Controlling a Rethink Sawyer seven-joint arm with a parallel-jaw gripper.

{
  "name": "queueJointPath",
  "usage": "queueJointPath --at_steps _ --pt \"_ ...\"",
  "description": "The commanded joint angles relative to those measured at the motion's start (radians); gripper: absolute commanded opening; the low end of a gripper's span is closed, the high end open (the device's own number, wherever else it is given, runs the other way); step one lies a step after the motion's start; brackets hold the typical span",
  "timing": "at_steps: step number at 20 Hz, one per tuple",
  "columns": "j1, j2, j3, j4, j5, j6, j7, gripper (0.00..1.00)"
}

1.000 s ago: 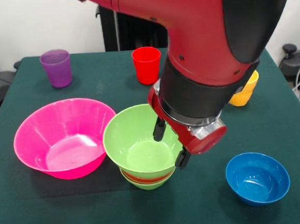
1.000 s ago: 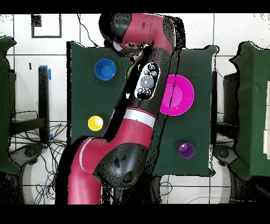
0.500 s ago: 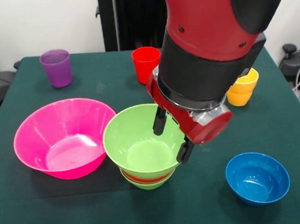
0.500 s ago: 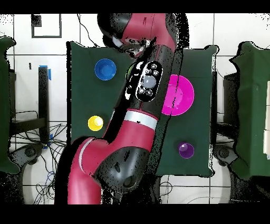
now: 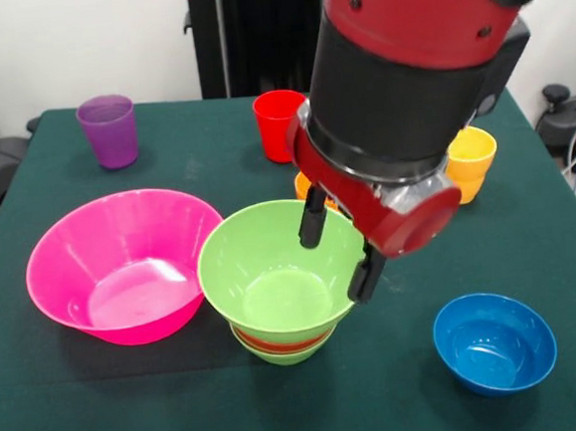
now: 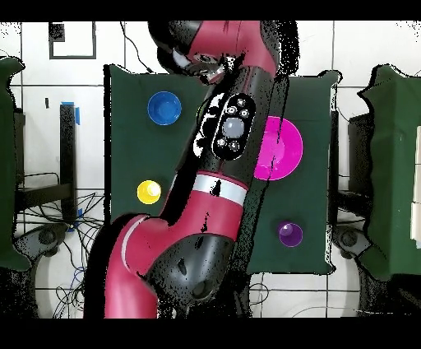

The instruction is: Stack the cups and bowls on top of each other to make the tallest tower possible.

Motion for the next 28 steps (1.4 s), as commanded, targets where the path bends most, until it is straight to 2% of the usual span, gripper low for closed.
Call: queueJointPath --at_steps 1,9,11,12,14,18,23,28 --pt "0.034 -0.089 0.084 0.138 -0.059 0.086 -0.012 1.0" --pt "0.04 -0.186 0.094 0.241 -0.105 0.096 -0.092 1.0" --pt "0.042 -0.227 0.1 0.308 -0.136 0.071 -0.124 1.0" --pt "0.046 -0.267 0.124 0.375 -0.143 0.024 -0.142 1.0" --pt "0.057 -0.323 0.101 0.438 -0.2 0.032 -0.192 1.0" --pt "0.082 -0.411 0.117 0.574 -0.244 -0.05 -0.197 1.0" --pt "0.097 -0.442 0.125 0.627 -0.31 -0.043 -0.223 1.0" --pt "0.123 -0.481 0.166 0.695 -0.343 -0.076 -0.208 1.0"
